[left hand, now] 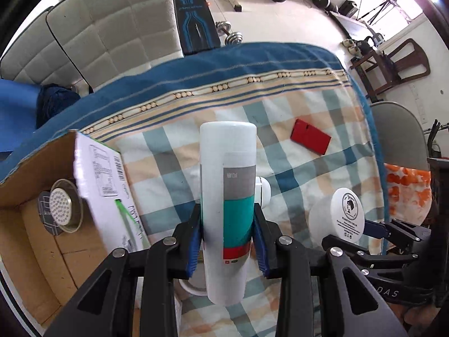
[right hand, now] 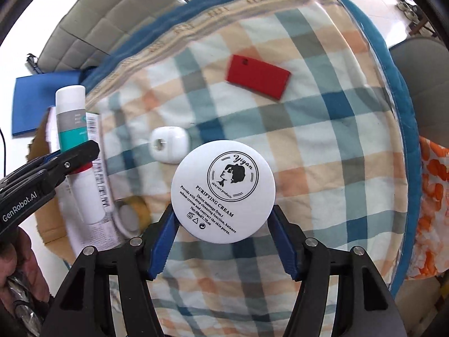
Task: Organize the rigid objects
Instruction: 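Carry the tube and cream jar into the box and open both tools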
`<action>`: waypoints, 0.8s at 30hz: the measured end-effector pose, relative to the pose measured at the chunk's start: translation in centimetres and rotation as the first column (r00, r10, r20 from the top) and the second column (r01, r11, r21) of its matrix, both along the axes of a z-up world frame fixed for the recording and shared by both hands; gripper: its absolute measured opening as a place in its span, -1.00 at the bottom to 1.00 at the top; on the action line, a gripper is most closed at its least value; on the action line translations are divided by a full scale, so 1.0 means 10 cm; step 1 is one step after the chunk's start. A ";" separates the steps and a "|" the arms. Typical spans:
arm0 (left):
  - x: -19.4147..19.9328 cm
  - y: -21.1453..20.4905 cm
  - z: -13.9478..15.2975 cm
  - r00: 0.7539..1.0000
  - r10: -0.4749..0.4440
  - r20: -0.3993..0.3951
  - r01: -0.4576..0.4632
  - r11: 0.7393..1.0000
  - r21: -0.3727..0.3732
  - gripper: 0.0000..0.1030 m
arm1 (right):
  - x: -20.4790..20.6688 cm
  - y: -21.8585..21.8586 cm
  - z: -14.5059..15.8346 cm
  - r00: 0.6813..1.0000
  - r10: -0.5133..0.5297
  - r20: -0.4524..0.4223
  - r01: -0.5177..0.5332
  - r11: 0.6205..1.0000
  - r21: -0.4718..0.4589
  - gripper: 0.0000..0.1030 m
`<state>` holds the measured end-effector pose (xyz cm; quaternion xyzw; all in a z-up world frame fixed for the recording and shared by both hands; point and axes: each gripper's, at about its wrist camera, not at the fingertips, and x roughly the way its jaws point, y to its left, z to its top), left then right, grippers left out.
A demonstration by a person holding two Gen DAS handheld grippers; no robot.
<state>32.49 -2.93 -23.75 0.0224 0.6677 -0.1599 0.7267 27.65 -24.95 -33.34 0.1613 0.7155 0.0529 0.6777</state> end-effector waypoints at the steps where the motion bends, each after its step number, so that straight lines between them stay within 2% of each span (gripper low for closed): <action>1: -0.01 0.00 0.04 1.000 0.006 0.011 -0.006 1.000 -0.005 -0.42 | -0.01 0.05 0.08 1.000 0.007 0.012 -0.007 1.000 0.007 0.29; 6: -0.03 0.27 0.23 0.998 0.044 0.050 -0.043 0.999 -0.030 -0.42 | 0.04 0.28 0.50 0.996 0.052 0.065 -0.055 0.997 0.046 0.28; 11: -0.14 0.74 0.47 0.991 0.105 0.085 -0.100 0.993 -0.056 -0.42 | 0.06 0.83 0.84 0.986 0.113 0.122 -0.123 0.989 0.081 0.27; 16: -0.23 1.41 0.60 0.977 0.189 0.096 -0.184 0.981 -0.057 -0.42 | 0.06 1.46 1.02 0.974 0.154 0.167 -0.175 0.977 0.118 0.23; 19: -0.28 1.86 0.57 0.967 0.243 0.084 -0.239 0.970 -0.053 -0.42 | 0.09 1.87 1.02 0.969 0.179 0.170 -0.204 0.968 0.143 0.16; 20: -0.29 1.97 0.55 0.964 0.256 0.079 -0.252 0.966 -0.050 -0.42 | 0.10 2.01 1.00 0.969 0.184 0.166 -0.210 0.966 0.153 0.03; 21: -0.30 2.11 0.51 0.960 0.272 0.074 -0.269 0.962 -0.046 -0.42 | 0.12 2.15 0.96 0.968 0.193 0.159 -0.218 0.963 0.157 -0.66; 22: -0.31 2.25 0.45 0.954 0.292 0.067 -0.290 0.956 -0.041 -0.42 | 0.16 2.29 0.90 0.967 0.210 0.142 -0.229 0.964 0.136 -0.98; 24: -0.31 2.45 0.28 0.949 0.310 0.051 -0.309 0.951 -0.017 -0.42 | 0.22 2.57 0.66 0.966 0.237 0.108 -0.247 0.964 0.096 -0.98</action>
